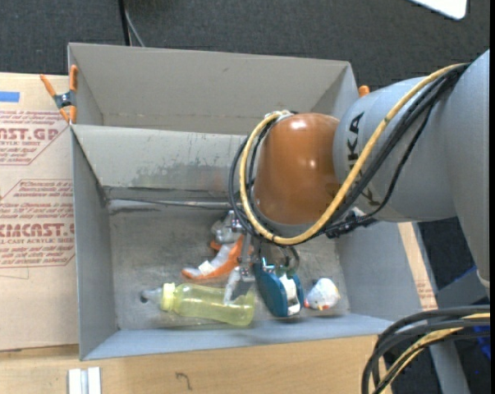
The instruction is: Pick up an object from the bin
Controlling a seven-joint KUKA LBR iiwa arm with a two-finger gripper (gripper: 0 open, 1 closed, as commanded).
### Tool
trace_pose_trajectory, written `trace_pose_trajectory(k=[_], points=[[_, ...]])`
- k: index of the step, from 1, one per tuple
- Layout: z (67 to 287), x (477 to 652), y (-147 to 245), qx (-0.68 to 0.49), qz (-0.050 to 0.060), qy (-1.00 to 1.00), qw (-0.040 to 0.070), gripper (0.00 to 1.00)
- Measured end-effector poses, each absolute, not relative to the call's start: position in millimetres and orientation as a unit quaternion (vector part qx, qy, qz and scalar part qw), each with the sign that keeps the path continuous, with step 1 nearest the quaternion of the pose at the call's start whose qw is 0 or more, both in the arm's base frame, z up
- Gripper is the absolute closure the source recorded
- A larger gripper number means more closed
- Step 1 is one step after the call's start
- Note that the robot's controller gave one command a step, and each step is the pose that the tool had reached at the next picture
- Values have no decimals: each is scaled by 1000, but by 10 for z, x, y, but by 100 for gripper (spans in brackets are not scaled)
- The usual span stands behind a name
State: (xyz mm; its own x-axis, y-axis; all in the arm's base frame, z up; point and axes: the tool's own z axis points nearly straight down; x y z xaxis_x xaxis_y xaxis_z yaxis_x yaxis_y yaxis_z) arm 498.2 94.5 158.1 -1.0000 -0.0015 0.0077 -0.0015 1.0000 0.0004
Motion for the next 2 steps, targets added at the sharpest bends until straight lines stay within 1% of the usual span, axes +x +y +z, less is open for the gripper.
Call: trace_pose_trajectory(k=[1, 2], points=[[1600, 4984, 944, 1, 0, -1000, 3, 0], [1490, 5036, 856, 20, 0, -1000, -1, 0]])
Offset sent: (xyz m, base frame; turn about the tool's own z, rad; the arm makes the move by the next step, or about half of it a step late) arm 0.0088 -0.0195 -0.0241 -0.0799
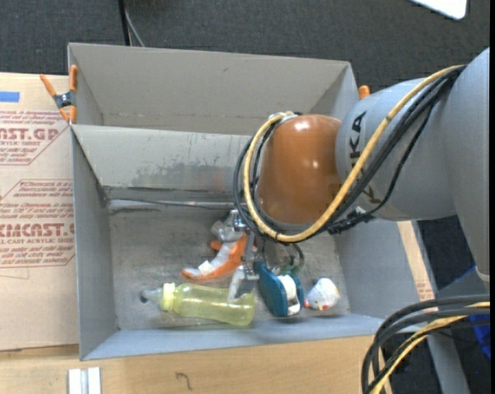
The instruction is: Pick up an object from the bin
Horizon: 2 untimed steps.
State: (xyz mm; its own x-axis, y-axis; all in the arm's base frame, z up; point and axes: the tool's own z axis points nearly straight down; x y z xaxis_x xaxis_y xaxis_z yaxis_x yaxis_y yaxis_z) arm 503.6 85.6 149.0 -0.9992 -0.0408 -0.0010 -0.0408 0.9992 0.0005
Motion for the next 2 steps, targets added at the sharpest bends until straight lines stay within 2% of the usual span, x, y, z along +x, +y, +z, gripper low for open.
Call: trace_pose_trajectory(k=[1, 2], points=[[1352, 5049, 872, -53, 1, 999, 1, 100], [1382, 5093, 881, -52, 2, 999, 9, 0]])
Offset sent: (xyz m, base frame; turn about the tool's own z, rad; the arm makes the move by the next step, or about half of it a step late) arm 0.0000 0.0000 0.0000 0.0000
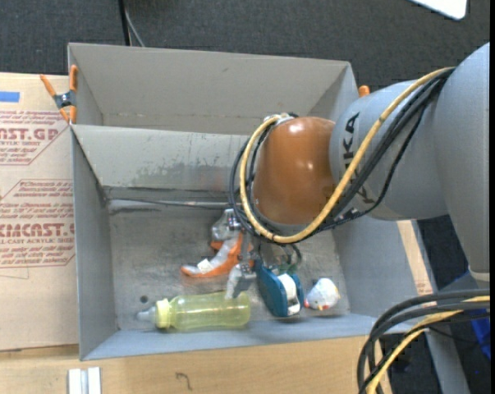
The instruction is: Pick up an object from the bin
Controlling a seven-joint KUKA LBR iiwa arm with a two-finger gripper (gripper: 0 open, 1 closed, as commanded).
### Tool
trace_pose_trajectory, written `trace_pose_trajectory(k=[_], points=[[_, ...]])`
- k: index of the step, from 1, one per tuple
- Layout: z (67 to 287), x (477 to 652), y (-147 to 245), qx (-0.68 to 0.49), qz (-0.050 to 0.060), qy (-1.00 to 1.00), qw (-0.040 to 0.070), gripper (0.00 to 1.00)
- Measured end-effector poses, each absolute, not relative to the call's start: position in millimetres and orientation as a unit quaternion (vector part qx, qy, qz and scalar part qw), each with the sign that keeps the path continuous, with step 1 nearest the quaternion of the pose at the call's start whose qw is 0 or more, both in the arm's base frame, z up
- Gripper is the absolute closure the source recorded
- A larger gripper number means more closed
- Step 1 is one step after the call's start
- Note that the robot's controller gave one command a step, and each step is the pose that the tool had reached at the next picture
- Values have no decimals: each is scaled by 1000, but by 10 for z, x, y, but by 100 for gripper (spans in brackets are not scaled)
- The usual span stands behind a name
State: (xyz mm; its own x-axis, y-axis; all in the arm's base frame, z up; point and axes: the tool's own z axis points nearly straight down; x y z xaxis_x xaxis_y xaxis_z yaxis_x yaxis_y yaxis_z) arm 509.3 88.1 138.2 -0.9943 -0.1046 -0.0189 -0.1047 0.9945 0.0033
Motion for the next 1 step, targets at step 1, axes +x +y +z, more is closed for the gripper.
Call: trace_pose_trajectory(k=[1], points=[[1344, 5048, 870, -53, 1, 999, 1, 100]])
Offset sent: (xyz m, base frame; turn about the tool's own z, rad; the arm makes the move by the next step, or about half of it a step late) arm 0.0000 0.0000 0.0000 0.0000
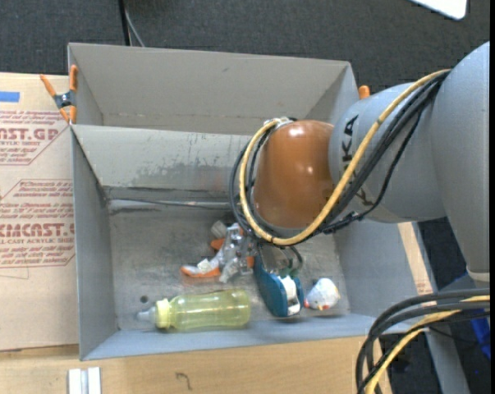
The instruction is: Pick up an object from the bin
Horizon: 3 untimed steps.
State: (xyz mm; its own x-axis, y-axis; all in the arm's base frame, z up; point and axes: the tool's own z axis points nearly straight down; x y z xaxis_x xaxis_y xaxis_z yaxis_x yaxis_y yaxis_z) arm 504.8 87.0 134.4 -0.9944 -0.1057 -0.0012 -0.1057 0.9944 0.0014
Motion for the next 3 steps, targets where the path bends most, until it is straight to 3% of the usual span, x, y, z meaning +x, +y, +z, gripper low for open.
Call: trace_pose_trajectory(k=[1, 2, 3], points=[[1382, 5094, 881, -52, 2, 999, 9, 0], [1344, 5048, 870, -53, 1, 999, 1, 100], [1381, 5093, 881, -52, 2, 999, 9, 0]])
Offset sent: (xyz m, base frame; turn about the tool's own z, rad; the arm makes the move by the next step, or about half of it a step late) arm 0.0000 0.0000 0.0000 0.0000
